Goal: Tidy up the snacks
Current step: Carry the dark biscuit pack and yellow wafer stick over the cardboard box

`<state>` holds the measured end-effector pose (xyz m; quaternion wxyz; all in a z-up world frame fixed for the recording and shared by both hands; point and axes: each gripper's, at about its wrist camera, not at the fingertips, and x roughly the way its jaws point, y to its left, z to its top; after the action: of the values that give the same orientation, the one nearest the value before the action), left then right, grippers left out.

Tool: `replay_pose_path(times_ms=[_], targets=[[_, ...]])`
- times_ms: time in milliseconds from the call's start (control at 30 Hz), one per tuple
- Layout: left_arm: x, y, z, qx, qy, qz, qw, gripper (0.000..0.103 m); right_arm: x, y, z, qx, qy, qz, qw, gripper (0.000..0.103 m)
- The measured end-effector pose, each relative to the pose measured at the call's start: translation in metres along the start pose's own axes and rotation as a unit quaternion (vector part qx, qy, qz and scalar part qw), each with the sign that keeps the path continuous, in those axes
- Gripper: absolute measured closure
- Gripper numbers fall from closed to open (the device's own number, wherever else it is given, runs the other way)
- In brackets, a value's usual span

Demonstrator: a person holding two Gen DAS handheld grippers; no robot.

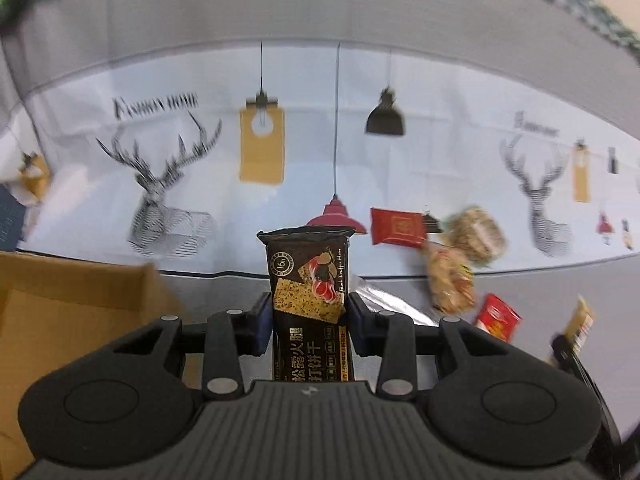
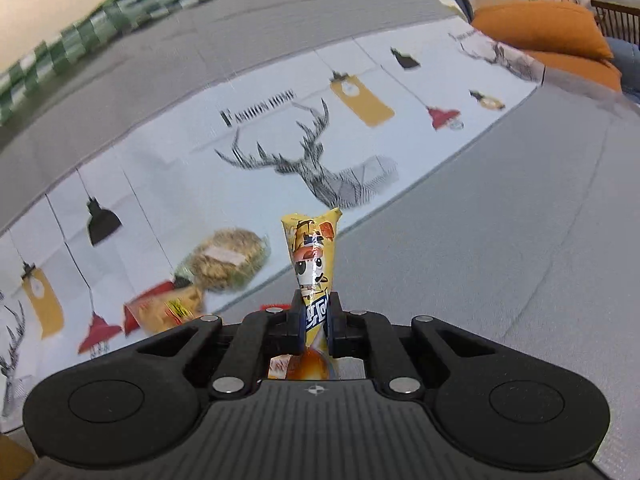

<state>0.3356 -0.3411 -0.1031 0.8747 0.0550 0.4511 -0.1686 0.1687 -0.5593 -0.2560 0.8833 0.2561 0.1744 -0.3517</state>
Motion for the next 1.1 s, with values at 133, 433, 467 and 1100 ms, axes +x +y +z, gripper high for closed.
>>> replay_pose_path(times_ms=[133, 433, 467, 1100], targets=[[-0.081, 0.017, -0.034, 0.024, -0.031, -0.008, 0.9992, 0.060, -0.045, 0.001, 0.015, 0.003, -0.011, 0.033, 0.999, 0.094], [-0.227, 0.076, -0.127, 0.031, -0.069, 0.021, 0.9969, 0.060, -0.245, 0.018, 0.010, -0.068, -0.044, 0.184, 0.980, 0.094], [-0.240, 0.083, -0.138, 0.027, -0.071, 0.025, 0.9968, 0.060, -0.261, 0.019, 0.005, -0.078, -0.037, 0.197, 0.977, 0.094], [-0.338, 0.170, -0.316, -0.027, -0.080, 0.045, 0.9955, 0.060, -0.460, 0.054, -0.093, -0.244, 0.043, 0.305, 0.920, 0.094]])
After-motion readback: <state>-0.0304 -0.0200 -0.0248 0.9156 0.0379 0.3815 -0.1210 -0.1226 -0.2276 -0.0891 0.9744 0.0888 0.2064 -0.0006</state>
